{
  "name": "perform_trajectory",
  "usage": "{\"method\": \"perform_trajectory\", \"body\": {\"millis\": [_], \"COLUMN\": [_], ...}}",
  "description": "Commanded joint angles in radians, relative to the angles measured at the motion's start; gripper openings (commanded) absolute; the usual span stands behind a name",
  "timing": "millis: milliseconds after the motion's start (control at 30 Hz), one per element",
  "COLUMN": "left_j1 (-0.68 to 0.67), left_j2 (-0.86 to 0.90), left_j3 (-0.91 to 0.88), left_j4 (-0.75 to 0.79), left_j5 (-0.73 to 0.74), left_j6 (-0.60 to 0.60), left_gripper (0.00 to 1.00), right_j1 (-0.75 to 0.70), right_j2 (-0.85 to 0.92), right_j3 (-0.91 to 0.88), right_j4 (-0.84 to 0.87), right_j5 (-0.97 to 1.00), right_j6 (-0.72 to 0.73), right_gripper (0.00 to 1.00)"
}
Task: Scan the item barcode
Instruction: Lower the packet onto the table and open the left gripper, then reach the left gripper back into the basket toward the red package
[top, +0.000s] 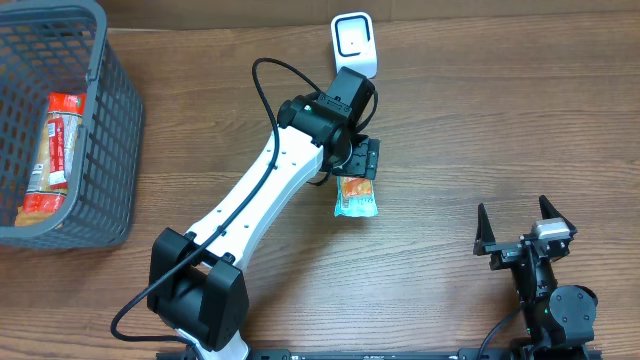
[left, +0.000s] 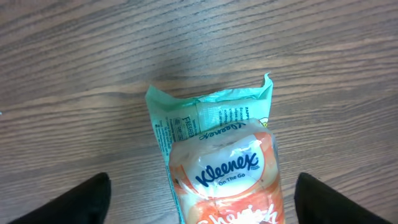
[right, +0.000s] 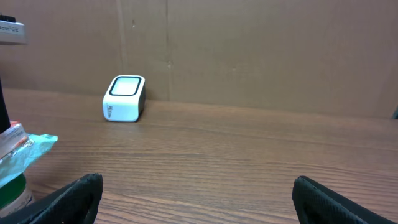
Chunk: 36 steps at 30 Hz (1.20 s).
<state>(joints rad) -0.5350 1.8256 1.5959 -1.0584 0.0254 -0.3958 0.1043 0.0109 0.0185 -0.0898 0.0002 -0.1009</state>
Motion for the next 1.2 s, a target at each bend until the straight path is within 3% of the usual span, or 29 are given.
{"method": "perform_trajectory", "body": {"millis": [0, 200, 267, 433, 567, 733, 867, 1167], "left_j1": [0.004, 0.018, 0.02, 0.047, 0.142, 0.386, 0.624, 1.073], "left_j2": [-0.006, -0.006, -0.007, -0.036, -0.092, -0.141, -0.153, -0.106], "left_j3": [-0.008, -0.008, -0.007, 0.058, 0.222, 0.492, 0.645, 0.682], "left_j4": [0.013, 0.019, 0.018, 0.006, -0.073, -0.173, -0.155, -0.061], "left_j5": [0.04, 0.097, 0.082, 0.032, -0.022, -0.125, -0.178, -0.181], "left_j6": [0.007, 0.007, 0.006, -0.008, -0.002, 0.046, 0.127, 0.365], "left_gripper": [0.83, 0.84, 0.99, 1.0, 1.0, 1.0, 1.0, 1.0], "right_j1": [-0.006, -0.006, -0.006, -0.006, -0.006, -0.006, -0.006, -0.006], "right_j2": [-0.008, -0.008, -0.008, -0.008, -0.008, -0.008, -0.008, -0.008], "right_j3": [-0.011, -0.011, -0.011, -0.011, -0.011, -0.011, -0.011, -0.011], "right_j4": [0.006, 0.006, 0.006, 0.006, 0.006, 0.006, 0.006, 0.006], "right_j5": [-0.003, -0.003, -0.003, -0.003, -0.003, -0.003, -0.003, -0.003], "right_j6": [-0.002, -0.002, -0.002, -0.002, -0.002, -0.002, -0.002, -0.002], "right_gripper": [1.0, 1.0, 1.0, 1.0, 1.0, 1.0, 1.0, 1.0]}}
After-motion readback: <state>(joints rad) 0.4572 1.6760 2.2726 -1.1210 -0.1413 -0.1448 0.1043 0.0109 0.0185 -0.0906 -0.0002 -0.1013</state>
